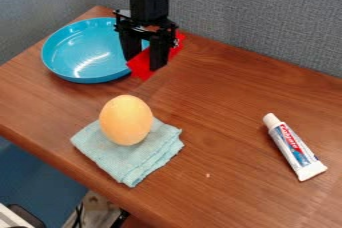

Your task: Put the red object on the blue plate

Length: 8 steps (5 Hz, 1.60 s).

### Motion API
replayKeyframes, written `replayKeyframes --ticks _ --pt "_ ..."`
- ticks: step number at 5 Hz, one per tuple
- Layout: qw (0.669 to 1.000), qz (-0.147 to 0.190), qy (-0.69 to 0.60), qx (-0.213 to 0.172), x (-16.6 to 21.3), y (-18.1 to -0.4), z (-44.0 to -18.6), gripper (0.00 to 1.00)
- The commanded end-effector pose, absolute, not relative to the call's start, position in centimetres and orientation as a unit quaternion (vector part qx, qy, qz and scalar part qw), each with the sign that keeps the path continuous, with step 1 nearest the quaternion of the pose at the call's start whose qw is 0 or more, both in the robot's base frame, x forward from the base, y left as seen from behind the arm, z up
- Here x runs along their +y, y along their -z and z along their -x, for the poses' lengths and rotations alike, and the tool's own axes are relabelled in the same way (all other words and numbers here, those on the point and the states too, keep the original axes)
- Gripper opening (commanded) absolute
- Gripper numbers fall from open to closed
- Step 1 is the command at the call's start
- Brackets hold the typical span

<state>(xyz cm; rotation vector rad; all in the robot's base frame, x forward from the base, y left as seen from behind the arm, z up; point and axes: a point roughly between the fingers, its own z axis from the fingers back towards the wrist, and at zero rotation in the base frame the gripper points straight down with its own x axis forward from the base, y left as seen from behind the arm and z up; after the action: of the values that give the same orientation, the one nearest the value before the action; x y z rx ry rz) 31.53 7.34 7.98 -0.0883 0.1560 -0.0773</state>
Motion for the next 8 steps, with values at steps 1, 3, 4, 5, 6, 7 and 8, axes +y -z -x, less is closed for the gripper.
replayKeyframes --ticks 1,3,4,5,6,7,8 --pt "0.999 0.031 0.03 0.018 8.2 -11.9 -32.2 0.0" --pt "0.999 0.031 0.028 0.017 8.4 -12.3 -32.3 0.0" --pt "0.999 0.031 0.026 0.015 8.6 -12.6 -32.3 0.0" --pt "0.999 0.031 0.025 0.014 8.8 -12.9 -32.3 0.0" --pt "0.999 0.029 0.021 0.012 9.2 -13.1 -32.2 0.0" --pt "0.999 0.028 0.016 0.011 9.6 -13.4 -32.1 0.0" --pt "0.999 0.027 0.015 0.01 9.8 -13.5 -32.1 0.0"
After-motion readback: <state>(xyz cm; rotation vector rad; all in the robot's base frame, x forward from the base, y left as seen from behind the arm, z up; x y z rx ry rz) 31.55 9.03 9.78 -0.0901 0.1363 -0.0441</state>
